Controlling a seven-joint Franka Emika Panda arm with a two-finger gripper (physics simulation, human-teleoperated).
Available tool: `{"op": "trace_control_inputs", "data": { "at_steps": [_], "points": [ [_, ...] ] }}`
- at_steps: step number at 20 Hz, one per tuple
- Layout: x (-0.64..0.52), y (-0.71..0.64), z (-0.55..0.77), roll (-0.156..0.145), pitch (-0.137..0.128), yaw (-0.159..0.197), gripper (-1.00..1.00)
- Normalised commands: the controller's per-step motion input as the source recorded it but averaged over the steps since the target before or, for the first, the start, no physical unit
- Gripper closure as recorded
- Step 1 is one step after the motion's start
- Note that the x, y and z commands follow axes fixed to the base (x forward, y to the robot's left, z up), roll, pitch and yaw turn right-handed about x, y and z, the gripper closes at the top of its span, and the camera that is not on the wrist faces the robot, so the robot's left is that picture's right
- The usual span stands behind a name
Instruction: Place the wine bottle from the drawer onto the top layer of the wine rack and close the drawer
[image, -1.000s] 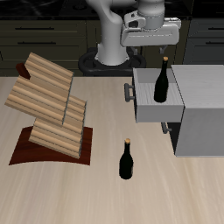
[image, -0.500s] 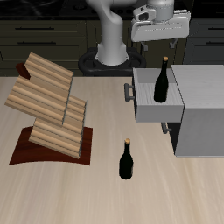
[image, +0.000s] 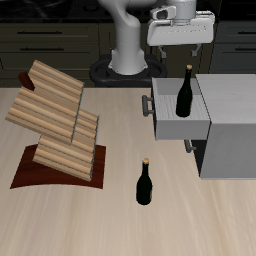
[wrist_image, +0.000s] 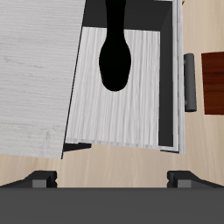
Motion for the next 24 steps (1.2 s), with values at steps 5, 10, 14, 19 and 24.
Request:
{"op": "trace_control_inputs", "data": {
  "at_steps": [5,10,14,19,24],
  "points": [
    [0.07,0.01,-0.14,-0.001,-0.148,-0.015,-1.00],
    [-0.01,-0.05,0.06,-0.041,-0.209,-0.066,-1.00],
    [0.02,-0.07,0.15,-0.043,-0.174,-0.083,-1.00],
    [-0.13,0.04,0.22,-0.064,-0.291,0.035,-1.00],
    [0.00,0.09,0.00,0.051,-0.103,0.089,-1.00]
  ]
}}
